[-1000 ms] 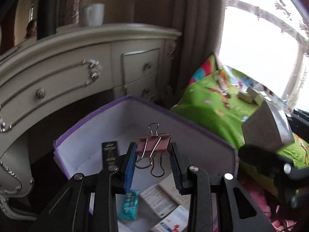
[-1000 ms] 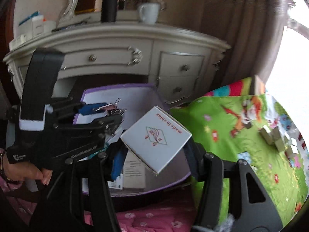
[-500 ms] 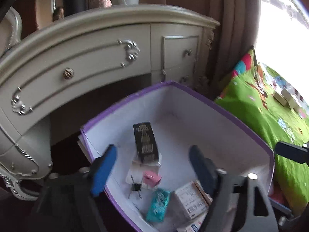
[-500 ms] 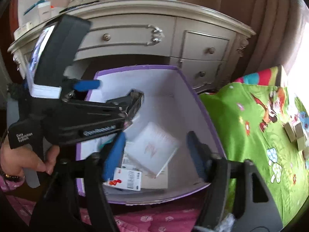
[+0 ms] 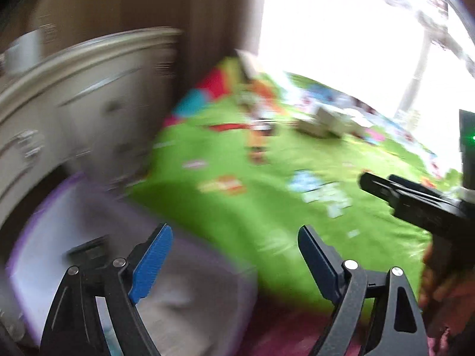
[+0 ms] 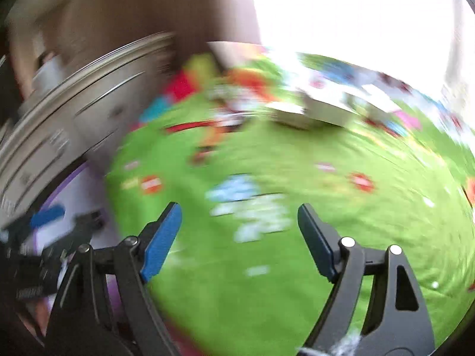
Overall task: Organize rigid objects
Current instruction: 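Move both tools back over the bedspread toward the remaining boxes, then grasp the white box with pink print with the right tool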
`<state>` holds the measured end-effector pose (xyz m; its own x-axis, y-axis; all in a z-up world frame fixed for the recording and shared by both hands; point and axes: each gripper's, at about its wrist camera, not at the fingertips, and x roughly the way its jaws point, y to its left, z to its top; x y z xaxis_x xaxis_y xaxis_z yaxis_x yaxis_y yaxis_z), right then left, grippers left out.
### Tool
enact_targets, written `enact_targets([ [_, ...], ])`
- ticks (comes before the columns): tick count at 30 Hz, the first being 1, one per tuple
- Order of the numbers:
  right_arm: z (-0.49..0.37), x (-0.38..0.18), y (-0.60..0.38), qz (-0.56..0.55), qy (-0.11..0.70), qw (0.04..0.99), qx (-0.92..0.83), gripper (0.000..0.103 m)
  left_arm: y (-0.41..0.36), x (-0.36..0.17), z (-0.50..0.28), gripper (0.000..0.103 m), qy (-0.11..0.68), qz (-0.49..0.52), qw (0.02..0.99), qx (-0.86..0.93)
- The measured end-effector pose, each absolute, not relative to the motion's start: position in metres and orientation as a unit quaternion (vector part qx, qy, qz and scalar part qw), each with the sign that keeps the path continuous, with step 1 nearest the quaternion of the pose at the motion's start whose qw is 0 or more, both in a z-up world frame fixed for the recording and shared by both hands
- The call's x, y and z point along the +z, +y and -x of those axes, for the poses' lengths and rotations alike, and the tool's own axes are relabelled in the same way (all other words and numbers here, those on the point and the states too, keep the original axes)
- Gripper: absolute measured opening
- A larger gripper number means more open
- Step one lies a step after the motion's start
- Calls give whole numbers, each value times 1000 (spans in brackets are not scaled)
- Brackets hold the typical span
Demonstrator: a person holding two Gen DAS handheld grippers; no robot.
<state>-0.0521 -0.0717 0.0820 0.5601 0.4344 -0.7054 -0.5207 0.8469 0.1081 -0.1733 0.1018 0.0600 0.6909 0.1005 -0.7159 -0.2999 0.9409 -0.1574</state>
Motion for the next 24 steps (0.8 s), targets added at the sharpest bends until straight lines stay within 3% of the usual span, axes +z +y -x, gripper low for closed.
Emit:
enact_targets([
  [4, -16, 73, -116, 21, 417, 882, 217, 83, 66, 43, 88, 88, 391, 115, 910, 73],
  [9, -87, 61, -147, -164, 477, 831, 236, 83, 57, 7, 20, 89, 425, 184, 885, 49],
  [13, -133, 68, -136, -260, 493, 800, 221, 83, 48, 1, 3, 92, 414, 143, 896, 72],
  [15, -155, 88, -122, -258, 490, 810, 195, 84, 46, -1, 3, 98, 414, 144, 896, 63],
  [17, -181, 107, -107, -257, 488, 819, 158, 94, 48, -3, 4, 100, 412, 154, 897, 53],
  [19, -205, 119, -86, -231, 486, 831, 140, 96, 52, 0, 6, 101, 407, 164, 897, 49],
  [24, -247, 101, 4, -14, 522, 846, 112, 97, 56, 4, 6, 103, 402, 178, 897, 41],
])
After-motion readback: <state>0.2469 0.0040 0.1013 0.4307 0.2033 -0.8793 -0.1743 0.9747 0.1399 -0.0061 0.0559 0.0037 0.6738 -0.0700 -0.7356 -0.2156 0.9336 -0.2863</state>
